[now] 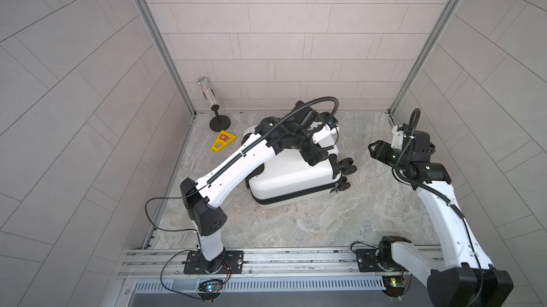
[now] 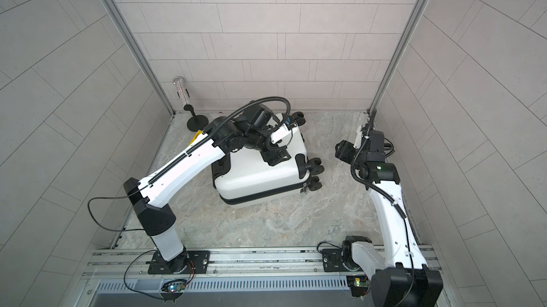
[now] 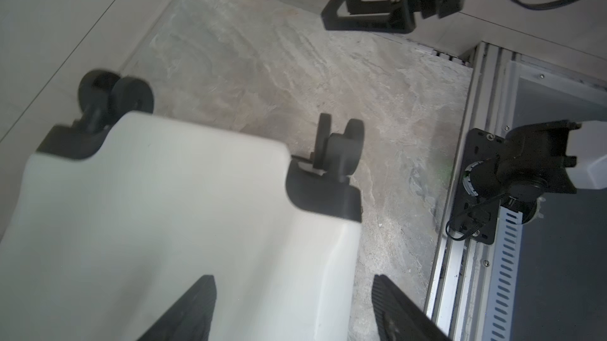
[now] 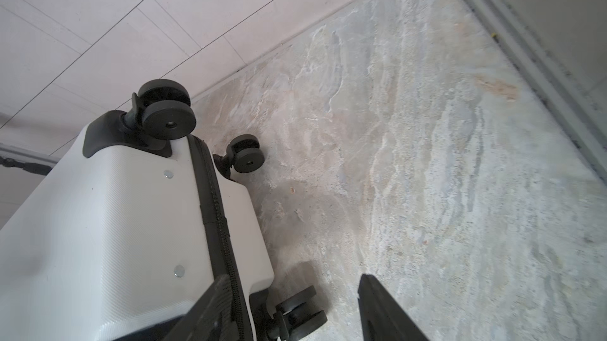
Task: Open the suitcase zippers
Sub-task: Adjust the suitcase at the center of the board, then pick up the suitcase from the center of the board.
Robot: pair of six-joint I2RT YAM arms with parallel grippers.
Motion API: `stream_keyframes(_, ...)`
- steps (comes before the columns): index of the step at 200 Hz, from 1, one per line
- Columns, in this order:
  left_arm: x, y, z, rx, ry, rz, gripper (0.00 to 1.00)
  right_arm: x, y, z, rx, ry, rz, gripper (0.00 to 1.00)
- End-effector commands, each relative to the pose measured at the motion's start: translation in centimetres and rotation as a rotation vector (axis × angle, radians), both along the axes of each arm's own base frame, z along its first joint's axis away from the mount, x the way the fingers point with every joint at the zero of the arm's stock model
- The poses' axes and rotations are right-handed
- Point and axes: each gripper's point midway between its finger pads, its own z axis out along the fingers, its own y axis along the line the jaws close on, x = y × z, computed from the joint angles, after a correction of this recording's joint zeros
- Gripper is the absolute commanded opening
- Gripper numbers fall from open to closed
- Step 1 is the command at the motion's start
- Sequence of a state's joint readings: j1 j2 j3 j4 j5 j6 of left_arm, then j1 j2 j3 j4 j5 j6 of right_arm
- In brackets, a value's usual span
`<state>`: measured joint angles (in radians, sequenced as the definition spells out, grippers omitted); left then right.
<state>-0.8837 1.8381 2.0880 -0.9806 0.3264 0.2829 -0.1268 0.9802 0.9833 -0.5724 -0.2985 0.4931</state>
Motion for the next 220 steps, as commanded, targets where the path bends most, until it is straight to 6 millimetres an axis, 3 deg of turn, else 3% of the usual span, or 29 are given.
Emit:
stream_keyframes(1,-1.5,-2.5,-1.2,0.08,-0.046,-0.133,0.81,-1.6,-1.2,-1.3,-0.019,0.019,-0.076,0.65)
stream_keyframes(53,-0.5,-7.8,-5.2,0.165,-0.065,-0.128,0.82,-4.5,-2.1,-1.5,-0.08,-0.009,-0.124,0.65)
stream_keyframes(101,2.8,-8.6,-7.6,0.24,-0.169,-0.014,0.85,-5.5,-1.7,-1.7,-0.045,-0.048,-0.131,0.65)
stream_keyframes(127,3.2,-8.9,-8.6,0.257,-0.176,-0.017,0.86,-5.7,-1.5,-2.2,-0.026,-0.062,-0.132,0.65)
stream_keyframes(157,2.6,-9.3,-11.5,0.304,-0.133,-0.075,0.84,-5.8,-1.1,-2.3,-0.017,-0.082,-0.111,0.64)
stream_keyframes(189,2.8,-9.3,-13.4,0.346,-0.129,-0.09,0.68,-5.6,-0.6,-2.6,-0.012,-0.104,-0.084,0.64)
stream_keyframes(220,2.4,-9.4,-13.2,0.346,-0.135,-0.121,0.37,-5.3,0.0,-3.0,0.004,-0.133,-0.047,0.62)
